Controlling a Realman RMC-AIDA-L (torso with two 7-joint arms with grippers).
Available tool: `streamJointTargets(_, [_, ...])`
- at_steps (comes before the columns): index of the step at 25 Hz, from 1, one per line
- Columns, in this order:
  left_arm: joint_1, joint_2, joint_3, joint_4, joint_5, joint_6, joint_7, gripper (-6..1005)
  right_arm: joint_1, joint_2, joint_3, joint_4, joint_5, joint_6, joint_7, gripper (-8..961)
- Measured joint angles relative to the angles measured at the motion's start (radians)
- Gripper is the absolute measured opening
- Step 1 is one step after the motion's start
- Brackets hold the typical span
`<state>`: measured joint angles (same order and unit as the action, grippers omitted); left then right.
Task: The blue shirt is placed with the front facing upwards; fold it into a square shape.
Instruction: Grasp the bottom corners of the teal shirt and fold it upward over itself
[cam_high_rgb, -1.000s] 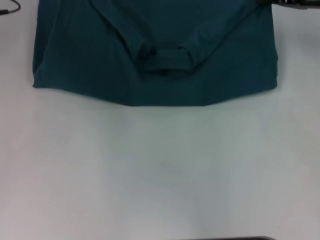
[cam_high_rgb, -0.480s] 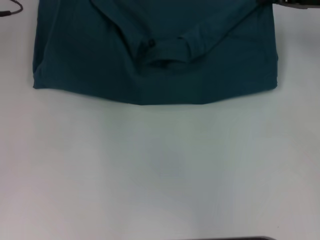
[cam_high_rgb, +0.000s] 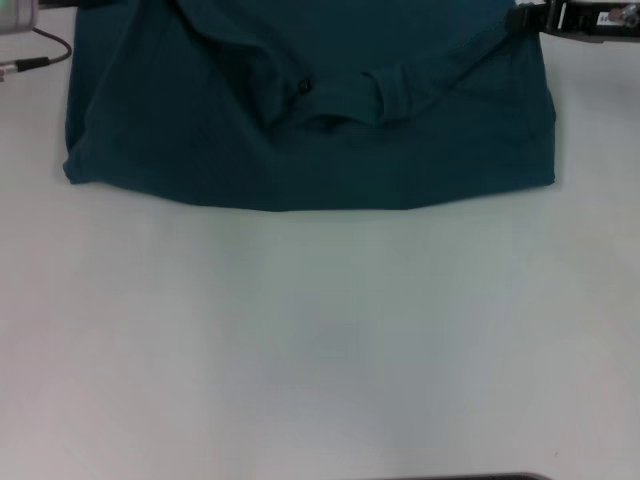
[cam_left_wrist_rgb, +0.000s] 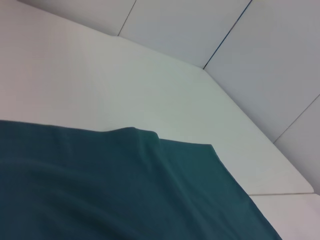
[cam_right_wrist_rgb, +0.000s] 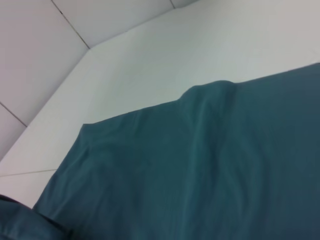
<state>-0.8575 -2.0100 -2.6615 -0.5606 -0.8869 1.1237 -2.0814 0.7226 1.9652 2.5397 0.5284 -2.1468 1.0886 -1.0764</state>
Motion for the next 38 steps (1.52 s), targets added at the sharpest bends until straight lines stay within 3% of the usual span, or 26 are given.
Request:
streamJointTargets(13, [0.014,-0.027,0.0,0.001,0.001,-0.032,0.002,12,0.002,0.029,-0.004,-0.034,0.0,-0.065,-0.023,103])
streamJointTargets(20, [0.024,-0.036,0.0,-0.008,0.0,-0.048,-0.01,13,0.01,0.032,-0.037,-0.043,-0.005,-0.102,-0.025,106])
streamJointTargets(23, [0.027,-0.042,0.0,-0.009,0.0,-0.053,-0.01,148,0.011,0.033,-0.055,-0.044,-0.005,-0.113,-0.022,107])
streamJointTargets(33, [0.031,-0.051,-0.007,-0.021,0.0,-0.046,-0.011,552,0.003,0.031,-0.057,-0.034,-0.003,-0.112,-0.023,529])
streamJointTargets(38, [0.062,-0.083,0.002,-0.119,-0.033,-0.007,-0.011,763,-0.011,0.027,-0.051,0.01,0.0,-0.076,-0.027,640])
